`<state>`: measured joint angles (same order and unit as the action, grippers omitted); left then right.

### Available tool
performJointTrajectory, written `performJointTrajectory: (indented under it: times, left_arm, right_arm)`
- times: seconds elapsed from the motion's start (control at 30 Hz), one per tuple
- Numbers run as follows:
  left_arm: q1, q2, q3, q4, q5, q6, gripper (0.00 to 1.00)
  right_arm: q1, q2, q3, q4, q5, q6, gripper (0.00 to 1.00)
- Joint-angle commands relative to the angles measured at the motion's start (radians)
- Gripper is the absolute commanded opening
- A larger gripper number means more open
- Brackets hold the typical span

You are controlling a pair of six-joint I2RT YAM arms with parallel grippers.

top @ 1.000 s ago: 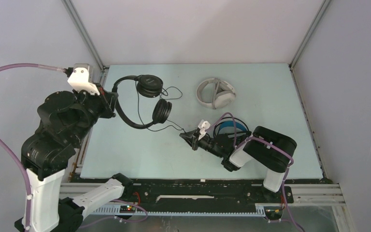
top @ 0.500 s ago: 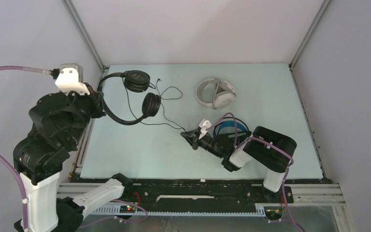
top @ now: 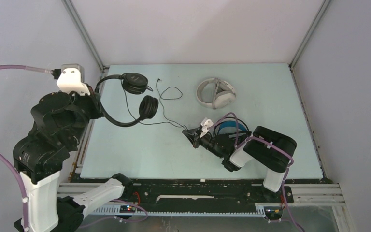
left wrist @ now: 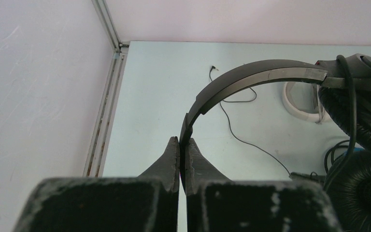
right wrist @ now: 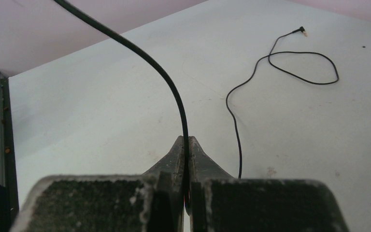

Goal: Wrap the headphones
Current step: Wrap the headphones cable around the headphones.

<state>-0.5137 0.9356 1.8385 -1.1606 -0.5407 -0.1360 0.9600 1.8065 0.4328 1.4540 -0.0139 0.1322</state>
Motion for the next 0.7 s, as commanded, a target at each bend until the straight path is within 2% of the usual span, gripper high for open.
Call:
performJointTrajectory:
  times: [0.0,0.3,0.5,0.67]
  left_arm:
    - [0.008,0.028,0.052,0.002,0.094,0.005,0.00]
    - [0.008,0.002,-0.127,0.019,0.527,0.093,0.00]
    - [0.007,-0.002,-0.226,0.032,0.783,0.110,0.00]
    - [-0.008,0.005,-0.299,0.021,0.845,0.129,0.00]
  right_arm:
    - [-0.027,0.010,-0.002,0.060,0.048,0.025,0.00]
    - [-0.118,-0.024,0.014,0.052,0.026,0.077,0.00]
    - [-0.145,-0.108,0.041,-0.053,-0.016,0.055,0.00]
    - [-0.167,-0.210,0.060,-0.180,-0.037,0.044,0.00]
